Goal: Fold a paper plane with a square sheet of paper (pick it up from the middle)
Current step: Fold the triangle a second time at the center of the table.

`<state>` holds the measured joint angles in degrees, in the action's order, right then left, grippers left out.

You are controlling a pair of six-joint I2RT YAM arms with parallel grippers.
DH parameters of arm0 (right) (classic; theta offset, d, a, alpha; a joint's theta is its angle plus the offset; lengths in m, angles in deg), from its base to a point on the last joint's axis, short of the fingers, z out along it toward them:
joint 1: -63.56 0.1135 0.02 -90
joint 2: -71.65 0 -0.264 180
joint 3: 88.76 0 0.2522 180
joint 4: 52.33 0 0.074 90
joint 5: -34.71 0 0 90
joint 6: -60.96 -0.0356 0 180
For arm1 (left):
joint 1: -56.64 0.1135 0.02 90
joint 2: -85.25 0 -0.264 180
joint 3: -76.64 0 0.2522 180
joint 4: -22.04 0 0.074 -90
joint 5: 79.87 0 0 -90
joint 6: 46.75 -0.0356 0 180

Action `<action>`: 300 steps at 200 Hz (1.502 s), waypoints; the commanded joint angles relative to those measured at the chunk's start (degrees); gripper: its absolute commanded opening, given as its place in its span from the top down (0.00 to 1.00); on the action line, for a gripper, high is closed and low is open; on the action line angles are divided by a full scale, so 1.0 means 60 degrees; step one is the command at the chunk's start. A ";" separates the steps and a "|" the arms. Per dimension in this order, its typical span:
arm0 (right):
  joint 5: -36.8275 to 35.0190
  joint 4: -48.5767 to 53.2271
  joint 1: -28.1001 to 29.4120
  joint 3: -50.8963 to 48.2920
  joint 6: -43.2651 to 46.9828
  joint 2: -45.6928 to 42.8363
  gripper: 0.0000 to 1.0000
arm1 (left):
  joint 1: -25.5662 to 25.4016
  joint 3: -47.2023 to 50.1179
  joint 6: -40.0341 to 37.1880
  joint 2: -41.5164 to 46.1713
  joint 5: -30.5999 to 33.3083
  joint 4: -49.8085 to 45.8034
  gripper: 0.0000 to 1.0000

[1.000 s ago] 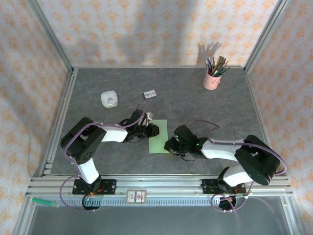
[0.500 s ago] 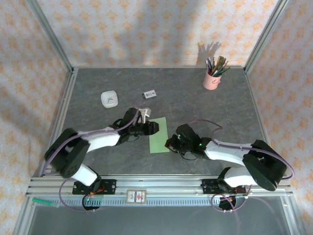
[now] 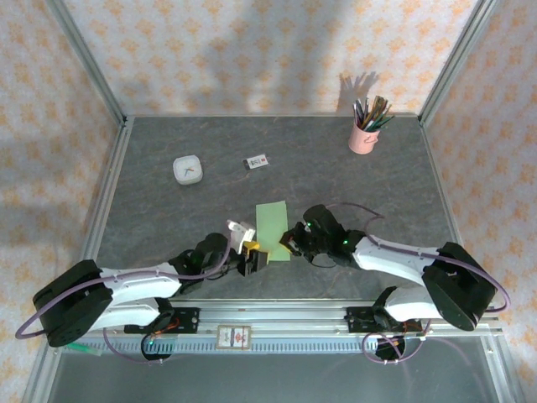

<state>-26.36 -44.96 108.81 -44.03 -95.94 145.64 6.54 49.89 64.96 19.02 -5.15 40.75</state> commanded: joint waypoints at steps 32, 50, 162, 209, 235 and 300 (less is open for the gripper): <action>0.0459 0.0187 -0.0160 0.0348 -0.0211 0.0118 1.00 | -0.1148 -0.0077 -0.2467 -0.0852 0.2381 0.1591 0.42; 0.0509 0.0165 -0.0194 0.0333 -0.0213 0.0131 1.00 | -0.1256 -0.0303 -0.2884 -0.1172 0.2633 0.1531 0.44; 0.0482 0.0077 -0.0189 0.0136 -0.0347 0.0076 1.00 | -0.1287 -0.1179 -0.4172 -0.2434 0.2633 0.1210 0.61; 0.0467 0.0026 -0.0189 0.0026 -0.0409 0.0089 1.00 | -0.1282 -0.1319 -0.4306 -0.2682 0.2548 0.1282 0.74; 0.0431 0.0025 -0.0189 0.0013 -0.0438 0.0090 1.00 | -0.1287 -0.1321 -0.4361 -0.2758 0.2534 0.1323 0.80; 0.0207 0.0219 -0.0247 -0.0033 -0.0442 -0.0100 0.90 | -0.1274 -0.1074 -0.4472 -0.2730 0.2151 0.1692 0.93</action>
<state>-23.61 -44.85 107.96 -43.60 -98.32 146.26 -0.74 43.05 38.84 2.89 9.38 47.37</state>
